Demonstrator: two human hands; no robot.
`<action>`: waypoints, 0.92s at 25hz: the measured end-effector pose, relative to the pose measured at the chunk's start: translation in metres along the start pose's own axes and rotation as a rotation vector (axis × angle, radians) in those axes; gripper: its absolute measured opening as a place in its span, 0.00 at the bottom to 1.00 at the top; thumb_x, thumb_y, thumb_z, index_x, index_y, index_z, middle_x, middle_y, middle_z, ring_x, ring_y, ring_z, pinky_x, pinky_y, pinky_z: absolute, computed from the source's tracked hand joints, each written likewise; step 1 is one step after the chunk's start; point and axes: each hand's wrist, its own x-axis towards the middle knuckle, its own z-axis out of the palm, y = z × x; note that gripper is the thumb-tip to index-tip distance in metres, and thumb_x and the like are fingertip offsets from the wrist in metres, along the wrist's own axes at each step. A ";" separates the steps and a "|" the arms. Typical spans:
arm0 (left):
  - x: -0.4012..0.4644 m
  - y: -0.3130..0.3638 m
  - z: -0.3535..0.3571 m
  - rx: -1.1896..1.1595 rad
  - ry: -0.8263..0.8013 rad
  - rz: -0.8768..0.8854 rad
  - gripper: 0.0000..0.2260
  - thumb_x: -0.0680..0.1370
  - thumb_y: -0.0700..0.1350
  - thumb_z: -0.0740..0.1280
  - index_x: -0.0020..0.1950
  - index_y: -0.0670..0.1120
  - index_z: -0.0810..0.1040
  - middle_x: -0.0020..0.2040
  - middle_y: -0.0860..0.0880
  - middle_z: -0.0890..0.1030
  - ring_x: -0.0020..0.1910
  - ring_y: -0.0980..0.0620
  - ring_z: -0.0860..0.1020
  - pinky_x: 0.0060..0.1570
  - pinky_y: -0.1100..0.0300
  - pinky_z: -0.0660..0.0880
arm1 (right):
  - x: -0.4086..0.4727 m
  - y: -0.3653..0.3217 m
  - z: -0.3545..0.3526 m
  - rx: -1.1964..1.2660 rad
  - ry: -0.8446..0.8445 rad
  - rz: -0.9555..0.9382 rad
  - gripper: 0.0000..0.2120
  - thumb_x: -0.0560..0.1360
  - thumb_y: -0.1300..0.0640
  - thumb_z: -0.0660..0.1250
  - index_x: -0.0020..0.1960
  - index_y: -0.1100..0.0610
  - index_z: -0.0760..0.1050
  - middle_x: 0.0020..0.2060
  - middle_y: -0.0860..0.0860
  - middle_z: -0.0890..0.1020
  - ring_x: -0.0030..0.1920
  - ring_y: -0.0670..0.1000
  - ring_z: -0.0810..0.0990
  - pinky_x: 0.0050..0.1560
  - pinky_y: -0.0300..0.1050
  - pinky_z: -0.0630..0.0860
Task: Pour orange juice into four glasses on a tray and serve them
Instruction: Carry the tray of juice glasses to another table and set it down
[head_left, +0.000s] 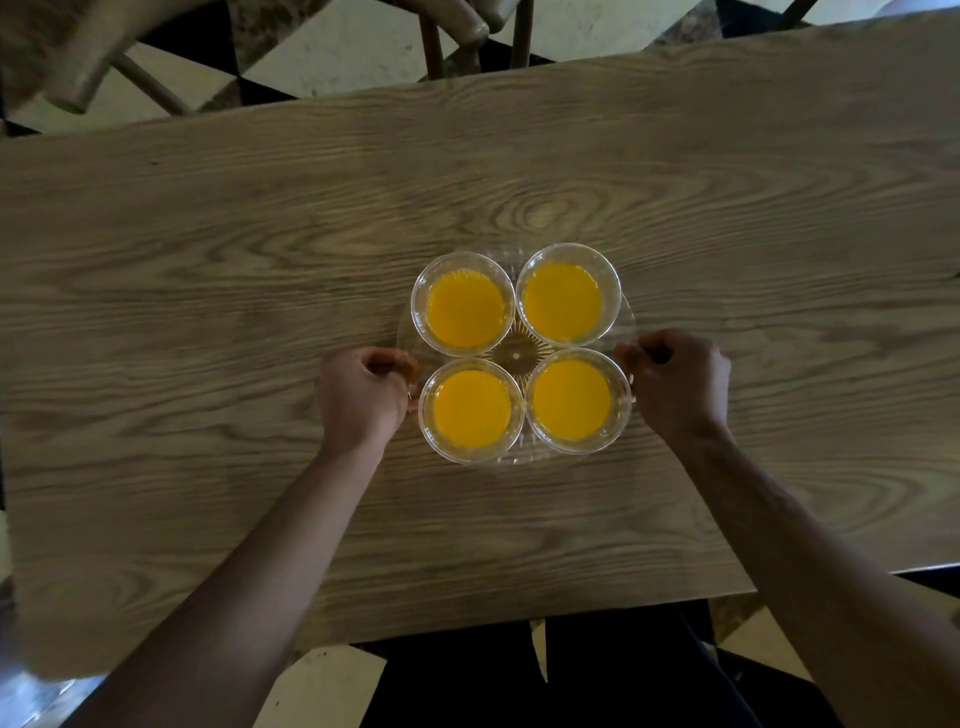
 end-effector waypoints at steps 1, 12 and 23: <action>0.000 0.000 0.000 0.007 0.002 0.001 0.17 0.80 0.28 0.67 0.40 0.48 0.83 0.37 0.47 0.85 0.27 0.58 0.82 0.25 0.66 0.78 | 0.000 0.000 0.001 0.000 0.000 -0.001 0.07 0.75 0.53 0.73 0.45 0.57 0.86 0.34 0.47 0.82 0.34 0.43 0.78 0.31 0.20 0.65; 0.003 -0.001 -0.001 0.056 -0.014 0.029 0.15 0.80 0.28 0.65 0.43 0.44 0.85 0.43 0.39 0.87 0.39 0.43 0.86 0.33 0.57 0.85 | -0.001 -0.002 0.004 -0.010 0.022 -0.019 0.09 0.75 0.54 0.72 0.44 0.59 0.86 0.32 0.48 0.80 0.37 0.48 0.79 0.34 0.35 0.69; 0.003 -0.008 -0.005 0.224 0.019 0.190 0.02 0.77 0.42 0.75 0.49 0.48 0.86 0.44 0.49 0.88 0.43 0.45 0.88 0.50 0.42 0.86 | -0.003 -0.006 -0.008 -0.029 -0.120 -0.012 0.14 0.71 0.53 0.65 0.35 0.61 0.82 0.29 0.54 0.85 0.36 0.56 0.86 0.39 0.51 0.83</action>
